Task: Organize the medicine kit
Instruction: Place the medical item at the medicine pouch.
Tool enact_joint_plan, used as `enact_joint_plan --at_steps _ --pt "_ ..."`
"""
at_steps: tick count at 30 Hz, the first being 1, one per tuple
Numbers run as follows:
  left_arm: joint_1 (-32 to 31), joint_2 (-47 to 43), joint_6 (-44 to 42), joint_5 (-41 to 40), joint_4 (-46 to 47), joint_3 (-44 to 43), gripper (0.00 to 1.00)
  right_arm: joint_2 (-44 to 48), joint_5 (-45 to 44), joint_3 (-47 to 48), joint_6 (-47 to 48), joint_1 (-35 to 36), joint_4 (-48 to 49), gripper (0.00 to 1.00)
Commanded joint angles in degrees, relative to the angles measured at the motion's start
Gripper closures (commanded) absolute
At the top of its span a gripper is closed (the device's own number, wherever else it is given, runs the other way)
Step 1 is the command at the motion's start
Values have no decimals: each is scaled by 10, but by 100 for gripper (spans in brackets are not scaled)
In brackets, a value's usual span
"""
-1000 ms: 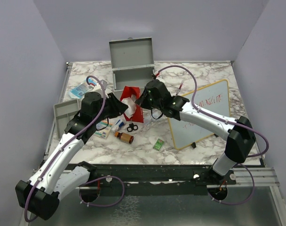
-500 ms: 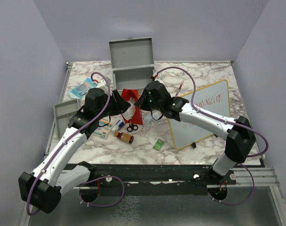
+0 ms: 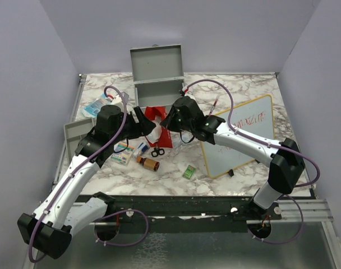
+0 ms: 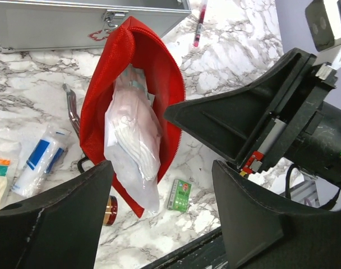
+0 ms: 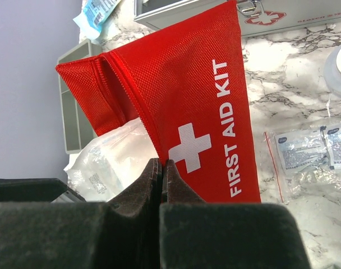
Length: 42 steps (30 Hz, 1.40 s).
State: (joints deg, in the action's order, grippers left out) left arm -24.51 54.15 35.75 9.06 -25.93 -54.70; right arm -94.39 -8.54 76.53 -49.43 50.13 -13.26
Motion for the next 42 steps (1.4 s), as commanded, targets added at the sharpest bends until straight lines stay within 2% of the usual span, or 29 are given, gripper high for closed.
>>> enact_joint_plan --at_steps 1,4,9,13,16,20,24,33,39,42 --pt "-2 3 -1 -33 -9 14 29 12 -4 5 8 -1 23 100" --pt "-2 17 -5 -29 10 21 37 14 3 2 8 -1 32 99" --pt "-2 34 -2 -28 23 23 39 13 6 -3 2 -1 37 99" --pt "-2 32 1 -28 50 42 48 5 21 -2 -3 0 50 100" --pt "-2 34 4 -20 52 39 48 2 21 -4 -7 0 51 99" --pt "-2 23 0 -18 35 20 37 3 13 -8 -9 -1 51 99" --pt "-2 8 -16 -34 -13 2 33 11 -15 -10 -16 -1 38 100" --pt "-2 -16 -2 -49 -27 39 33 23 -11 -17 -20 -1 47 100" --pt "-2 4 -2 -23 25 46 42 25 7 -29 -16 -1 58 100" --pt "-2 12 -4 -28 41 48 43 23 20 -35 -19 -1 65 99"
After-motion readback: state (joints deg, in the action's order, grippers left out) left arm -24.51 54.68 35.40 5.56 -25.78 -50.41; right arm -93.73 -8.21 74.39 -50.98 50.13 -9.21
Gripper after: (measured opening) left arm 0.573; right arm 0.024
